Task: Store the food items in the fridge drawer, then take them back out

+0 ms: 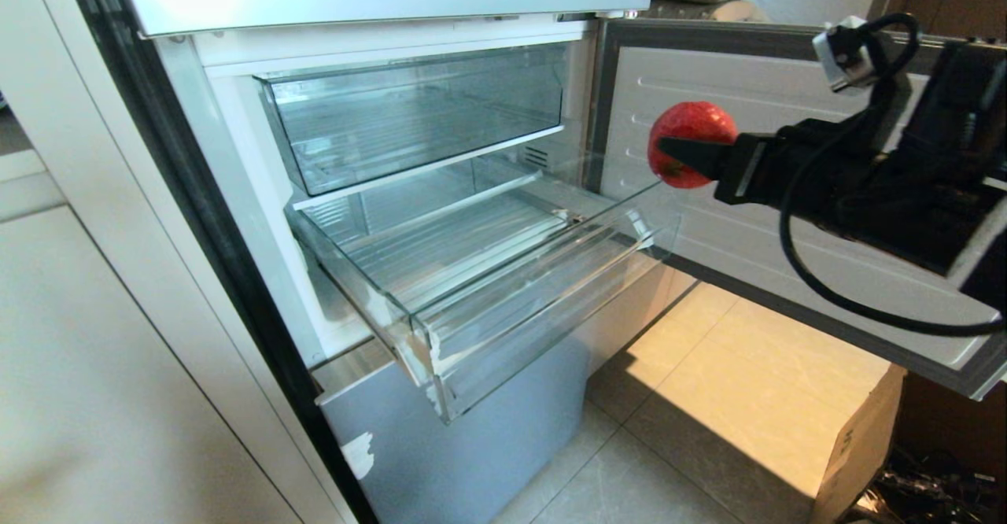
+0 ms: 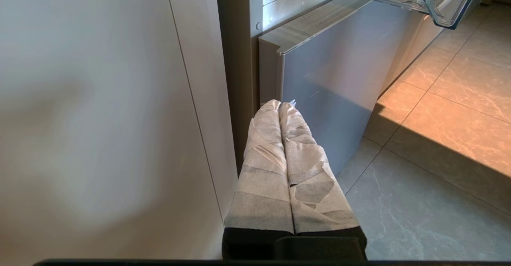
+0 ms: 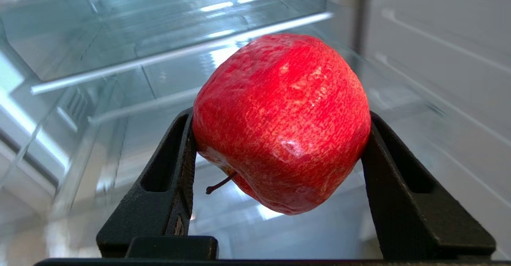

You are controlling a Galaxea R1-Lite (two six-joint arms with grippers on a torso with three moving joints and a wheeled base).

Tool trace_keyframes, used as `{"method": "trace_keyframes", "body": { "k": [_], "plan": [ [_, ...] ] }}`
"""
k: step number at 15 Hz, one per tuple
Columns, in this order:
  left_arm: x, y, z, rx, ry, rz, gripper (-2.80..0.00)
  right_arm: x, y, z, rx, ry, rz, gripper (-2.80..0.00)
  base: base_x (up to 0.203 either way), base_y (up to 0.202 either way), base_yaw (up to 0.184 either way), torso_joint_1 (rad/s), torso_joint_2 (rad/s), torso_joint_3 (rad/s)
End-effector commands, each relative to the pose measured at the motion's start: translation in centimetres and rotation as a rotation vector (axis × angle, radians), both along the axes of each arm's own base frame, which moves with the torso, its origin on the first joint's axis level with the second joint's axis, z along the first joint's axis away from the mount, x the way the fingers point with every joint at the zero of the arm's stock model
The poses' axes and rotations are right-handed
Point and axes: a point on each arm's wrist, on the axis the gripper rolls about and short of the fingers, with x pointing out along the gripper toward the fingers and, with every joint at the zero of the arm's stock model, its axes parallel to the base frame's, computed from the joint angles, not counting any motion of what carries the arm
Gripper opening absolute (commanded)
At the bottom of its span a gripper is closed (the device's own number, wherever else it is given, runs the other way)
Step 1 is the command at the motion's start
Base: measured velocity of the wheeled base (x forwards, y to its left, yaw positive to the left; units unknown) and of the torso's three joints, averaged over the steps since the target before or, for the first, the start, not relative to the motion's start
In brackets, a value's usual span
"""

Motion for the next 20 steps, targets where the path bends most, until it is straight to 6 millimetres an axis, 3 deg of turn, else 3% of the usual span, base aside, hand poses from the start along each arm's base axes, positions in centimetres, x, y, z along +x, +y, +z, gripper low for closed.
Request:
{"method": "trace_keyframes", "body": {
  "k": [1,6,8,12,13,17,20],
  "plan": [
    [0.0,0.0,0.0,0.0,0.002,0.0,-2.8,4.8,3.1,-2.2,-0.007,0.054,0.025,-2.8,0.0,0.0,0.0,0.0,0.0,0.0],
    [0.0,0.0,0.0,0.0,0.002,0.0,-2.8,8.2,5.6,-0.5,0.021,0.177,0.045,-2.8,0.0,0.0,0.0,0.0,0.0,0.0],
    [0.0,0.0,0.0,0.0,0.001,0.0,-2.8,10.5,6.9,-1.5,0.021,0.199,0.022,-2.8,0.0,0.0,0.0,0.0,0.0,0.0],
    [0.0,0.0,0.0,0.0,0.001,0.0,-2.8,12.7,8.7,-3.0,0.012,0.222,-0.016,-2.8,0.0,0.0,0.0,0.0,0.0,0.0],
    [0.0,0.0,0.0,0.0,0.002,0.0,-2.8,12.6,9.0,-2.9,0.015,0.217,-0.012,0.0,0.0,0.0,0.0,0.0,0.0,0.0],
    [0.0,0.0,0.0,0.0,0.002,0.0,-2.8,11.8,9.0,-1.3,0.041,0.186,0.001,0.0,0.0,0.0,0.0,0.0,0.0,0.0],
    [0.0,0.0,0.0,0.0,0.001,0.0,-2.8,9.4,8.8,1.1,0.06,0.151,0.024,0.0,0.0,0.0,0.0,0.0,0.0,0.0]
  ]
}}
